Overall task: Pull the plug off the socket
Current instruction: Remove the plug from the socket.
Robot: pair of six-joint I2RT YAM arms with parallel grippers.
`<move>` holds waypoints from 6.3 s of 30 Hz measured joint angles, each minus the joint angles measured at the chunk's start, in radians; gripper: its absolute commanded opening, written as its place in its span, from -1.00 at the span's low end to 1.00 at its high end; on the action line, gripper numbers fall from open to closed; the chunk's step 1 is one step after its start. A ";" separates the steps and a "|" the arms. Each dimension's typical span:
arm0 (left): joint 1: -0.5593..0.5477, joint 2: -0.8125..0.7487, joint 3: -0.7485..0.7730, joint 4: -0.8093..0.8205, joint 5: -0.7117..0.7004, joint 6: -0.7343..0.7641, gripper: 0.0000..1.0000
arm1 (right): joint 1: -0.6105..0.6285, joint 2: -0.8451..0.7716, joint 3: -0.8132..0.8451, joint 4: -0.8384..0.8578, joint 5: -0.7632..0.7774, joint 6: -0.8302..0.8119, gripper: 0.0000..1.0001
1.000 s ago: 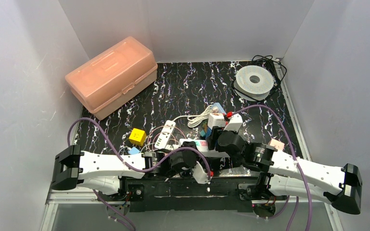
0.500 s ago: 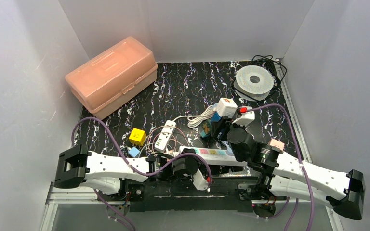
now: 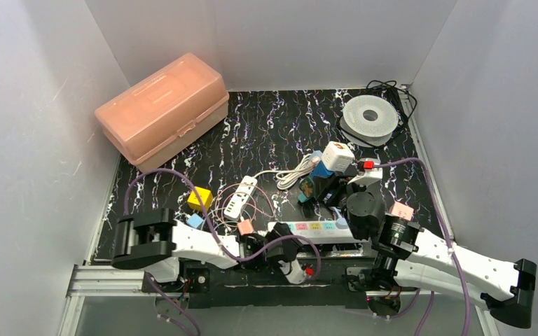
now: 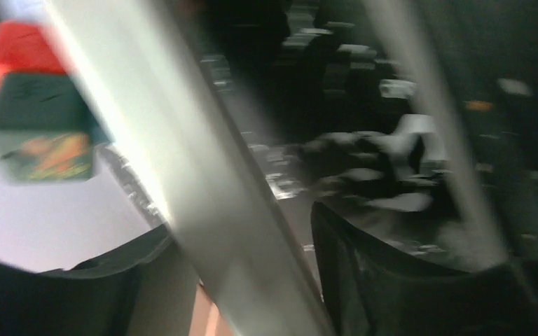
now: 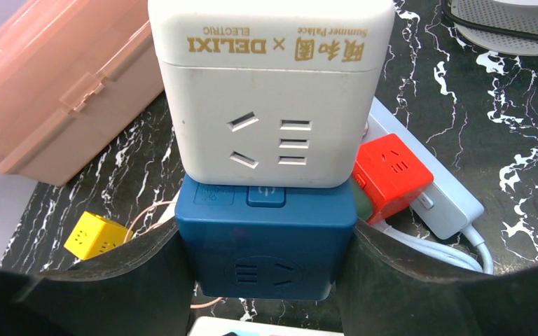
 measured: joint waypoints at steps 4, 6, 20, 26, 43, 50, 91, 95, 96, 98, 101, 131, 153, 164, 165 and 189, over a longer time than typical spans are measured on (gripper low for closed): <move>-0.012 0.084 -0.010 -0.002 -0.058 0.079 0.95 | -0.001 -0.023 0.000 -0.009 -0.009 -0.016 -0.97; -0.005 0.089 0.007 0.003 -0.068 0.083 0.97 | -0.001 -0.023 0.000 -0.015 -0.022 -0.026 -0.97; 0.053 -0.206 0.097 -0.476 0.115 -0.159 0.96 | -0.031 -0.101 0.022 -0.084 -0.151 -0.099 -0.97; 0.083 -0.532 0.264 -0.737 0.339 -0.283 0.97 | -0.052 -0.121 0.048 -0.120 -0.279 -0.155 -0.97; 0.343 -0.526 0.712 -0.990 0.561 -0.407 0.97 | -0.053 0.093 0.311 -0.296 -0.789 -0.626 -0.97; 0.364 -0.557 0.699 -0.969 0.600 -0.414 0.96 | 0.039 0.164 0.387 -0.365 -0.815 -0.756 -0.97; 0.376 -0.536 0.700 -0.952 0.798 -0.478 0.90 | 0.339 0.348 0.563 -0.392 -0.633 -1.059 -0.97; 0.376 -0.532 0.701 -0.952 0.803 -0.472 0.52 | 0.346 0.359 0.563 -0.367 -0.626 -1.069 -0.97; 0.376 -0.530 0.702 -0.954 0.804 -0.468 0.41 | 0.348 0.361 0.563 -0.362 -0.625 -1.070 -0.97; 0.376 -0.523 0.711 -0.961 0.804 -0.454 0.18 | 0.351 0.364 0.563 -0.357 -0.626 -1.070 -0.97; 0.377 -0.519 0.720 -0.962 0.798 -0.426 -0.21 | 0.355 0.364 0.563 -0.351 -0.623 -1.064 -0.97; 0.375 -0.447 0.841 -1.083 0.824 -0.341 -1.00 | 0.356 0.241 0.351 -0.105 -0.637 -0.956 -0.97; 0.372 -0.411 0.921 -1.149 0.824 -0.344 -1.00 | 0.361 0.202 0.279 0.008 -0.641 -0.935 -0.97; 0.369 -0.366 1.009 -1.213 0.819 -0.348 -1.00 | 0.361 0.196 0.247 0.066 -0.644 -0.918 -0.97; 0.369 -0.364 1.012 -1.217 0.819 -0.348 -1.00 | 0.361 0.196 0.241 0.075 -0.645 -0.914 -0.97; 0.371 -0.437 0.990 -1.170 0.814 -0.363 -1.00 | 0.362 0.237 0.358 0.034 -0.662 -0.915 -0.97</move>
